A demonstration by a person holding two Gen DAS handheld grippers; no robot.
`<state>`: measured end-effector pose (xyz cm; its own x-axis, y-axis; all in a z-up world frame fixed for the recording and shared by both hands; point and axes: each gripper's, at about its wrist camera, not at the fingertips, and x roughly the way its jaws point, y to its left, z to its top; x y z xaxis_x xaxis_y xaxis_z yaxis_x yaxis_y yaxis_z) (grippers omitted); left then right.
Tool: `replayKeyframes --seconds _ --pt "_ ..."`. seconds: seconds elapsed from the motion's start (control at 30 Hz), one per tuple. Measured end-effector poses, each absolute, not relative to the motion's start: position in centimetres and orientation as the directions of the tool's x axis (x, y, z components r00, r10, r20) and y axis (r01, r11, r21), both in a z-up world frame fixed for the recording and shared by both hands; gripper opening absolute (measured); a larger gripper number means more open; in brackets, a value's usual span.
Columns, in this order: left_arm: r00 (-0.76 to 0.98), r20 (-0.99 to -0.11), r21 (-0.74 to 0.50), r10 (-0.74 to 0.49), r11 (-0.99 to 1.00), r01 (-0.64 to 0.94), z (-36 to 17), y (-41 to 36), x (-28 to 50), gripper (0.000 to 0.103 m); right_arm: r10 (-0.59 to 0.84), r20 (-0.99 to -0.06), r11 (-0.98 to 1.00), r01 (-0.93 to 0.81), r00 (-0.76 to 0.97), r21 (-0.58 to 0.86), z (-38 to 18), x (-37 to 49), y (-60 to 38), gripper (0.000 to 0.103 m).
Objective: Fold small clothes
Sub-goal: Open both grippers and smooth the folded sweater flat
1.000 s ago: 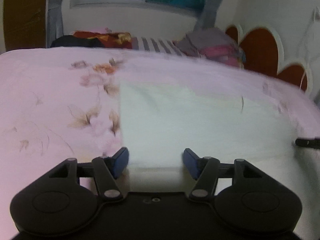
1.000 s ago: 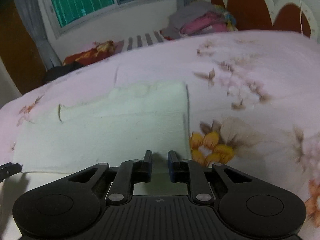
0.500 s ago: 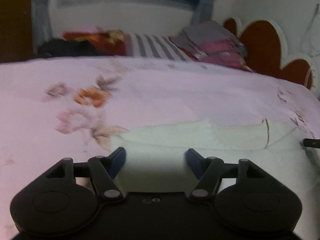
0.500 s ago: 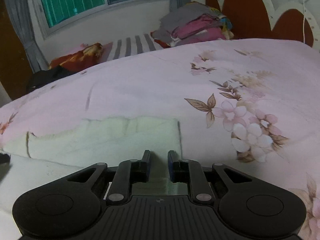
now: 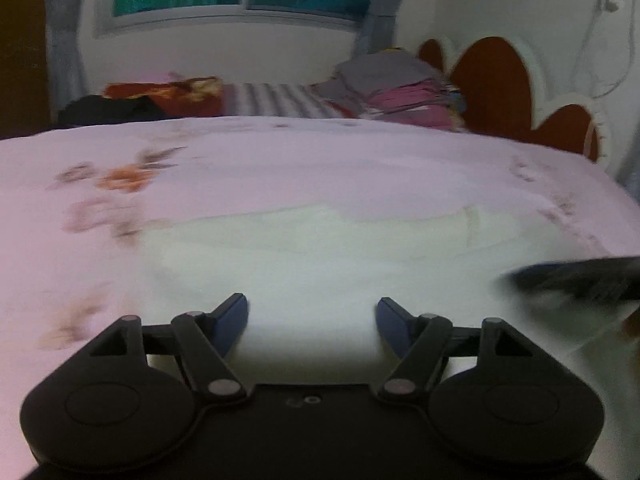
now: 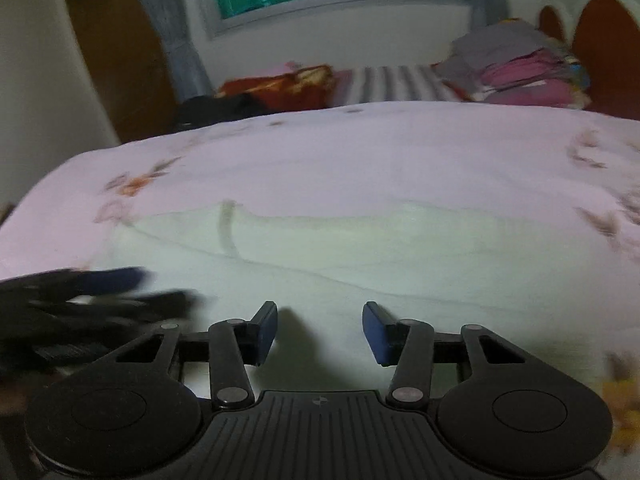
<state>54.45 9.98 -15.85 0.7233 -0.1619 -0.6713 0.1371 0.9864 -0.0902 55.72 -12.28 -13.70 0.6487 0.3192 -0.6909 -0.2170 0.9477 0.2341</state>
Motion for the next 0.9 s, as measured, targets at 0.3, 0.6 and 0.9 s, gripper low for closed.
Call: replayKeyframes --seconds 0.3,0.6,0.9 --pt "0.769 -0.619 -0.105 -0.162 0.987 0.123 -12.9 9.6 51.5 0.07 0.156 -0.669 0.972 0.009 0.726 0.236 -12.0 52.8 -20.8 0.048" --pt "0.723 -0.671 -0.059 -0.164 0.984 0.169 -14.9 7.1 49.9 0.071 0.314 -0.675 0.949 -0.233 0.668 0.211 -12.7 48.8 -11.7 0.048" --pt "0.726 -0.676 -0.049 -0.126 0.991 0.126 -15.3 11.1 48.0 0.071 0.164 -0.723 0.977 -0.008 0.671 0.214 -13.8 49.3 -18.8 0.047"
